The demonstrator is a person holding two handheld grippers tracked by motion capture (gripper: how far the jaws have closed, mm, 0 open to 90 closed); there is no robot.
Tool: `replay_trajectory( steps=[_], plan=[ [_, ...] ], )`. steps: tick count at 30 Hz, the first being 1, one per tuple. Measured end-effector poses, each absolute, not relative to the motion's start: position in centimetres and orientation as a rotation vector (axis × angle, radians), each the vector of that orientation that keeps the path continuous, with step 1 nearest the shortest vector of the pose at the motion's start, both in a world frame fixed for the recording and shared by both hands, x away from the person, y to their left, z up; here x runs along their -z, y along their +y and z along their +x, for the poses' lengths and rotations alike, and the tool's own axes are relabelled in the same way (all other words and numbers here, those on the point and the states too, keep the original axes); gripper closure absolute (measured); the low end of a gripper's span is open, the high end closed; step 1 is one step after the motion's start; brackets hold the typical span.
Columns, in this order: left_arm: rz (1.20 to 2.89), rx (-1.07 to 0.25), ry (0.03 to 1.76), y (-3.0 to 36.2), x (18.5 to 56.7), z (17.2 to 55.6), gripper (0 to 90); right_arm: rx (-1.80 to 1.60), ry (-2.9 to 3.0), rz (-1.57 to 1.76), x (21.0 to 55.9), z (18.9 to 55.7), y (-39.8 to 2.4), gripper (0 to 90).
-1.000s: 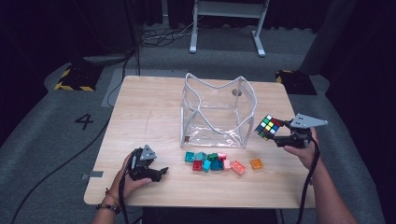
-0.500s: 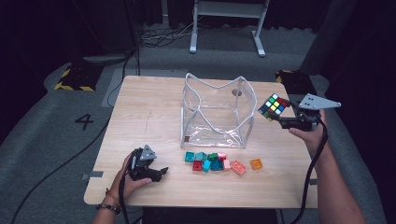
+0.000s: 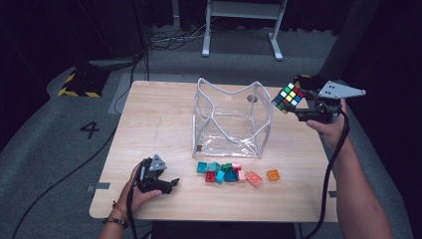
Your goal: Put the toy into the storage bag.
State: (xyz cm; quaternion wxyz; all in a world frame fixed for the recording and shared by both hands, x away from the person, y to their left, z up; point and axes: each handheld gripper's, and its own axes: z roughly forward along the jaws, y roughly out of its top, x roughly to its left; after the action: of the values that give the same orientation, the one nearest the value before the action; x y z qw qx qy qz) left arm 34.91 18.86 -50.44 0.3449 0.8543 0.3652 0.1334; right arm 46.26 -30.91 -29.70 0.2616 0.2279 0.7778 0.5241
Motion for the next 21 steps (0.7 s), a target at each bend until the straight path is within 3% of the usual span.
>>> replay_trajectory(
  steps=[9, 21],
  plan=[
    [2.218, -0.346, 0.949, 18.9, 50.4, 34.9, 15.8, -1.434, 2.137, 0.568, 28.7, 47.3, -28.2, 33.8],
    [2.218, -0.346, 0.948, 18.9, 50.4, 34.9, 15.8, -1.378, 2.240, 0.517, 29.7, 49.4, -24.1, 33.8]
  ],
)
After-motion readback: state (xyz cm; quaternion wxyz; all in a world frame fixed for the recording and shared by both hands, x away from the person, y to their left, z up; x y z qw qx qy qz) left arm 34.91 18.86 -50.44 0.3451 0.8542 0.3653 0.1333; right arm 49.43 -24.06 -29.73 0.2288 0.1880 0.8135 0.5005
